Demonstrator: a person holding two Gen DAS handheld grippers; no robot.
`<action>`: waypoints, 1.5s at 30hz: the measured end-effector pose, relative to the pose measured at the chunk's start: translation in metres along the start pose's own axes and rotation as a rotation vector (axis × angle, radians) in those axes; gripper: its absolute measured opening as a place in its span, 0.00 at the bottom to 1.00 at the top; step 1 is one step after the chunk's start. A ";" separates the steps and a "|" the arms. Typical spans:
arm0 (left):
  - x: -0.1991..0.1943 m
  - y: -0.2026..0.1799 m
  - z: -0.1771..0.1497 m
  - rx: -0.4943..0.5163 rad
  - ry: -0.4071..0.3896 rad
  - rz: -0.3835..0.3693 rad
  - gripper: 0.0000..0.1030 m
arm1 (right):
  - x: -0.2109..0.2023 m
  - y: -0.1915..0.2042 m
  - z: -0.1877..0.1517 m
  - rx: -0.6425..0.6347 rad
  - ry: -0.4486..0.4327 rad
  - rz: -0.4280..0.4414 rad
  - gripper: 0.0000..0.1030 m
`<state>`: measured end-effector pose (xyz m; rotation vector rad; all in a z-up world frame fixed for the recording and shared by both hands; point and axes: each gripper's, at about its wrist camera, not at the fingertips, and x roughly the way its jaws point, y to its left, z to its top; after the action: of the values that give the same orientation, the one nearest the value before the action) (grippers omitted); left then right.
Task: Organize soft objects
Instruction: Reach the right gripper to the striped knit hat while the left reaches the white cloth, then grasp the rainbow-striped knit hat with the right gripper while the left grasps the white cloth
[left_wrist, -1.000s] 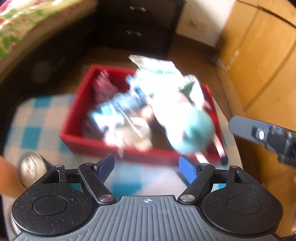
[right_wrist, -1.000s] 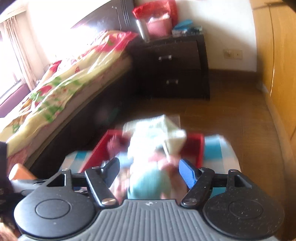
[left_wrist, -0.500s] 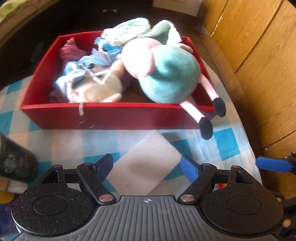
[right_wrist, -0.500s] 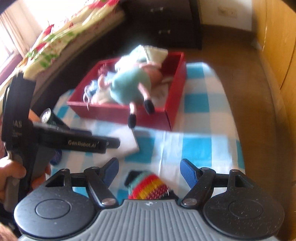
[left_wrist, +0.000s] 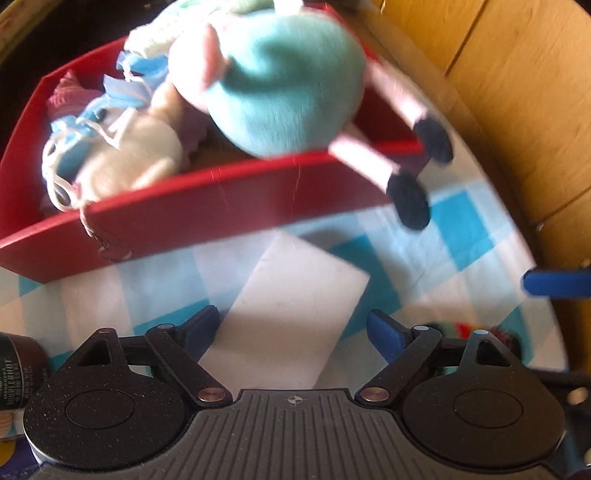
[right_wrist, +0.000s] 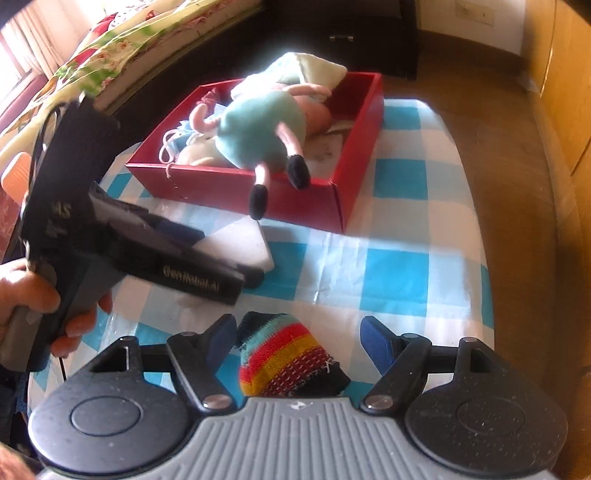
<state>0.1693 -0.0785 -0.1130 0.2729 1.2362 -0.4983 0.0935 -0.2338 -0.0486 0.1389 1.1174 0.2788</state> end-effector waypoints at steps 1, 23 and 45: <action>0.000 -0.001 -0.001 -0.002 -0.003 0.005 0.85 | 0.000 -0.001 0.000 0.003 0.005 0.002 0.51; -0.065 0.026 -0.078 -0.306 -0.048 0.014 0.59 | 0.017 0.026 -0.002 -0.092 0.068 -0.024 0.52; -0.068 0.037 -0.092 -0.317 -0.030 0.039 0.60 | 0.046 0.032 -0.003 -0.124 0.153 -0.058 0.54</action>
<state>0.0954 0.0106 -0.0802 0.0204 1.2577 -0.2654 0.1051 -0.1903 -0.0816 -0.0252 1.2500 0.3095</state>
